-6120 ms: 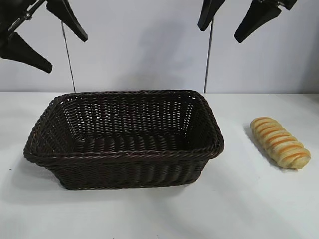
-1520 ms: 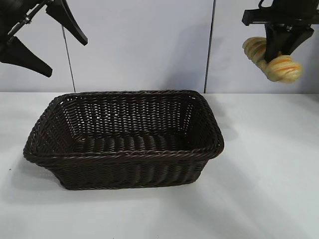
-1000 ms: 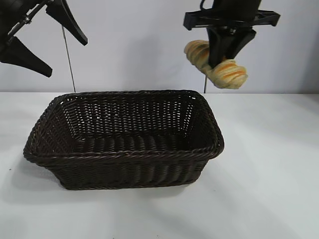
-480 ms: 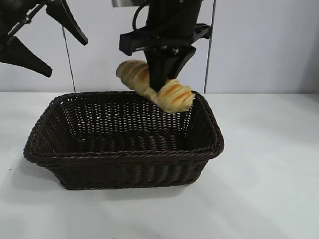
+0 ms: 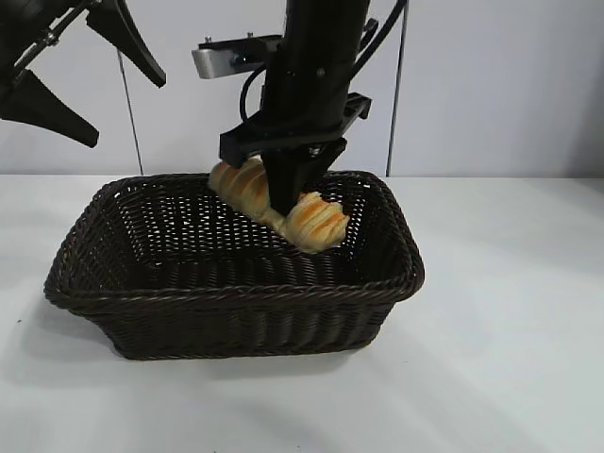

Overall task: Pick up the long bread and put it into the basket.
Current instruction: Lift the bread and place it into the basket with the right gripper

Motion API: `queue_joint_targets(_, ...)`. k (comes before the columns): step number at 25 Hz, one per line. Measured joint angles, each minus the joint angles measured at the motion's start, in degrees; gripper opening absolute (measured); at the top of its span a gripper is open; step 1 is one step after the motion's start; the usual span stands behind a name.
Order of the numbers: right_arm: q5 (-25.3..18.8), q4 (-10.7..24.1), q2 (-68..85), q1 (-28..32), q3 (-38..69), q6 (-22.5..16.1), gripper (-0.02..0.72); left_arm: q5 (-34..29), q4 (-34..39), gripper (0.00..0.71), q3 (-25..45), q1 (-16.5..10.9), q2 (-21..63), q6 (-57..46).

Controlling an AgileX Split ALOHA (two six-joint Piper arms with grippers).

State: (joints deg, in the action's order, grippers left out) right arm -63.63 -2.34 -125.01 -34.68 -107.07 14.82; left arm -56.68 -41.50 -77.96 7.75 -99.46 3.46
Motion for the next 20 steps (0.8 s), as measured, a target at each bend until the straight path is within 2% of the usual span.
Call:
queue_joint_targets(2, 0.0, 0.0, 0.0, 0.0, 0.0, 0.0, 0.236, 0.0, 0.0, 0.562, 0.0, 0.0, 0.0, 0.0)
queue_joint_targets(7, -1.0, -0.1, 0.0, 0.0, 0.0, 0.0, 0.481, 0.0, 0.0, 0.562, 0.0, 0.0, 0.0, 0.0)
queue_joint_targets(9, -1.4, -0.1, 0.3, 0.0, 0.0, -0.1, 0.542, 0.0, 0.0, 0.562, 0.0, 0.0, 0.0, 0.0)
queue_joint_targets(14, -2.0, -0.3, 2.9, 0.1, -0.1, -2.0, 0.571, -0.1, 0.0, 0.562, 0.0, 0.0, 0.0, 0.0)
queue_joint_targets(20, -6.1, -0.1, 5.5, 1.6, -2.7, -2.5, 0.572, -0.2, 0.0, 0.562, 0.0, 0.0, 0.0, 0.0)
